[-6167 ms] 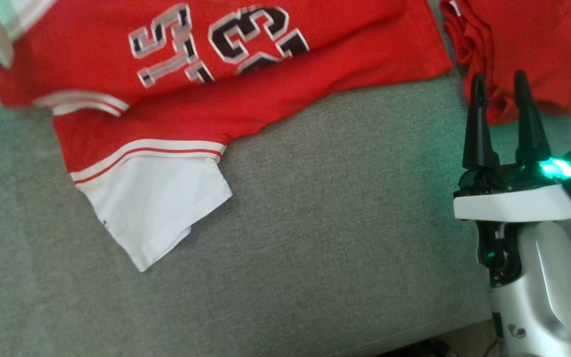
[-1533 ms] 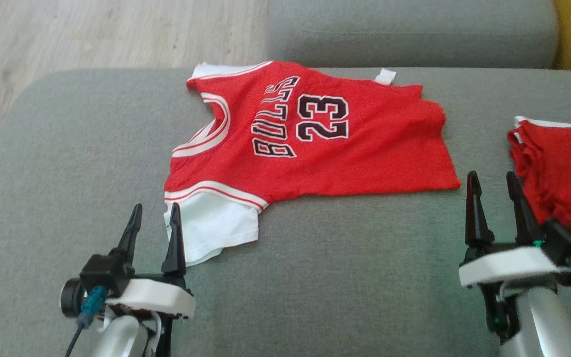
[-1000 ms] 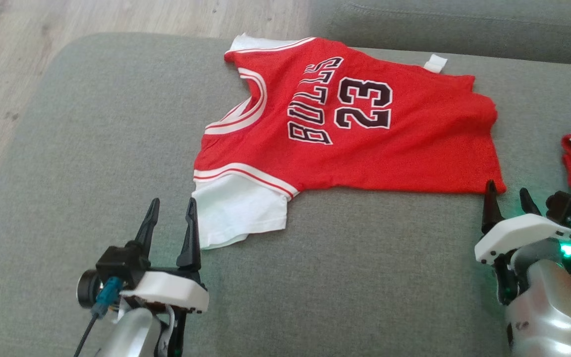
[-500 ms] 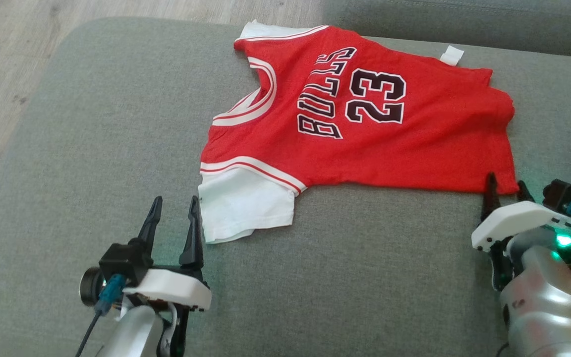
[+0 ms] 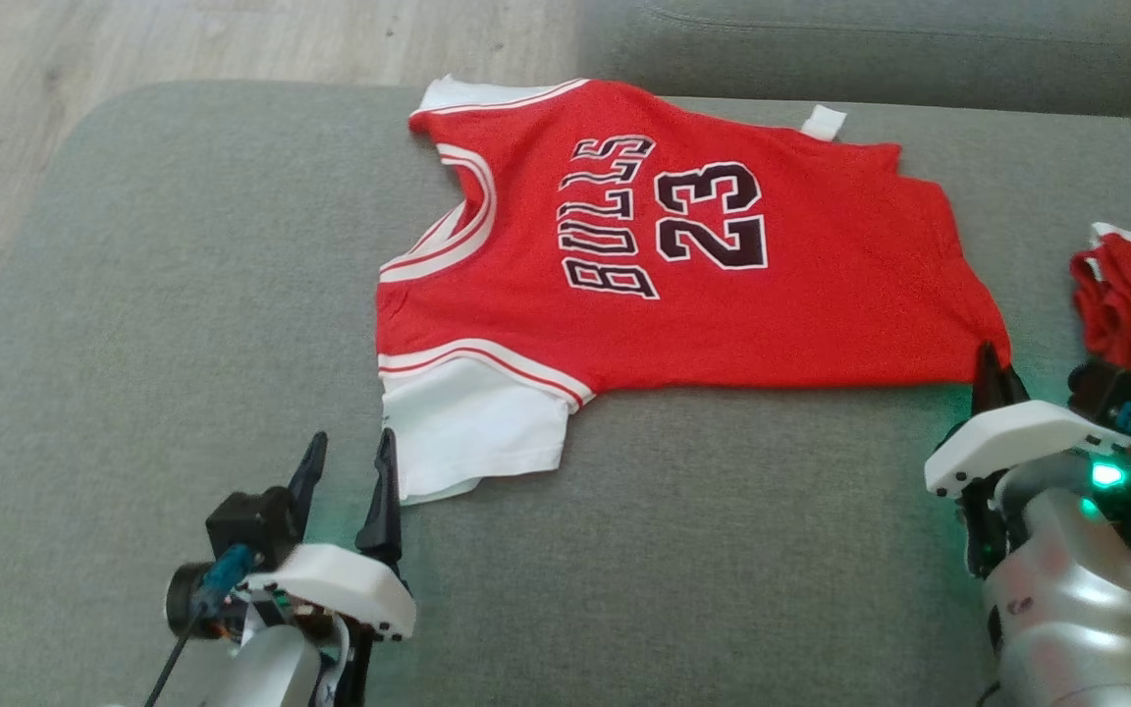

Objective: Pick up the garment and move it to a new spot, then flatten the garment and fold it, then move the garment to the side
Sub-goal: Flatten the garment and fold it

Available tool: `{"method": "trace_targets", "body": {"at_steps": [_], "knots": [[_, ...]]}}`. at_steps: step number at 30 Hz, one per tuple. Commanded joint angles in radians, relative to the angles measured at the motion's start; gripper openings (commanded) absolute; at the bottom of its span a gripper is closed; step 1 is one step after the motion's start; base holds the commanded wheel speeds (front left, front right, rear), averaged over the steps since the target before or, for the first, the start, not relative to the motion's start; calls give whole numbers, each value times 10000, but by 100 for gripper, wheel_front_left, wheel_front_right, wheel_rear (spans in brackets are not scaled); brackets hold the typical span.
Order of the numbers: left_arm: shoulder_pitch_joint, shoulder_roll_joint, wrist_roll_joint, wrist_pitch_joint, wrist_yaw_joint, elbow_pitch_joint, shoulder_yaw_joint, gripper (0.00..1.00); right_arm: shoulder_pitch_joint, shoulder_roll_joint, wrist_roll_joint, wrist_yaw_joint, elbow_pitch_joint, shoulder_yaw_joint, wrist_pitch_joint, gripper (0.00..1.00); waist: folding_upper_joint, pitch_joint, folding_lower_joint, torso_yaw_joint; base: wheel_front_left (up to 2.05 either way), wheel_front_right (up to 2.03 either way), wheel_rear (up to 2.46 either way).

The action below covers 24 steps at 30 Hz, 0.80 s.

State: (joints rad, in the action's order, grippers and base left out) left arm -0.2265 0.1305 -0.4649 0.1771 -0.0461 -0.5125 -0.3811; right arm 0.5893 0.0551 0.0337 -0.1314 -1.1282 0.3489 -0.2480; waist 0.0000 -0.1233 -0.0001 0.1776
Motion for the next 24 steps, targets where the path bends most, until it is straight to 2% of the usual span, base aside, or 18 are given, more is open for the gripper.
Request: {"method": "trace_targets", "body": {"at_steps": [1,7,12,20,21,22,24], "knots": [[-307,44,-153,-107,121,195,299,100,-42,-49,230,7,439,-485,-133,0,0,26,1,-181,0,0,0],[-366,-80,-601,-1082,438,-164,112,100,-238,-49,959,7,884,-1347,-135,0,0,-68,1,-472,0,0,0],[-596,-43,-663,-1728,93,-575,135,100,-195,-49,1420,7,1080,-2027,-136,0,0,-211,1,-701,0,0,0],[-726,-25,-721,-2533,88,-1004,-107,100,-154,-49,1752,7,1277,-2556,-136,0,0,-331,1,-861,0,0,0],[-723,-18,-727,-2628,155,-1022,-170,36,-155,-49,1765,7,1294,-2595,-136,0,0,-332,1,-866,0,0,0],[-719,-3,-718,-2682,253,-1007,-248,0,-155,-49,1770,7,1309,-2621,-137,0,0,-331,1,-868,0,0,0],[-705,23,-744,-2633,434,-910,-316,0,-152,-49,1760,7,1340,-2637,-137,0,0,-314,1,-859,0,0,0]]}}
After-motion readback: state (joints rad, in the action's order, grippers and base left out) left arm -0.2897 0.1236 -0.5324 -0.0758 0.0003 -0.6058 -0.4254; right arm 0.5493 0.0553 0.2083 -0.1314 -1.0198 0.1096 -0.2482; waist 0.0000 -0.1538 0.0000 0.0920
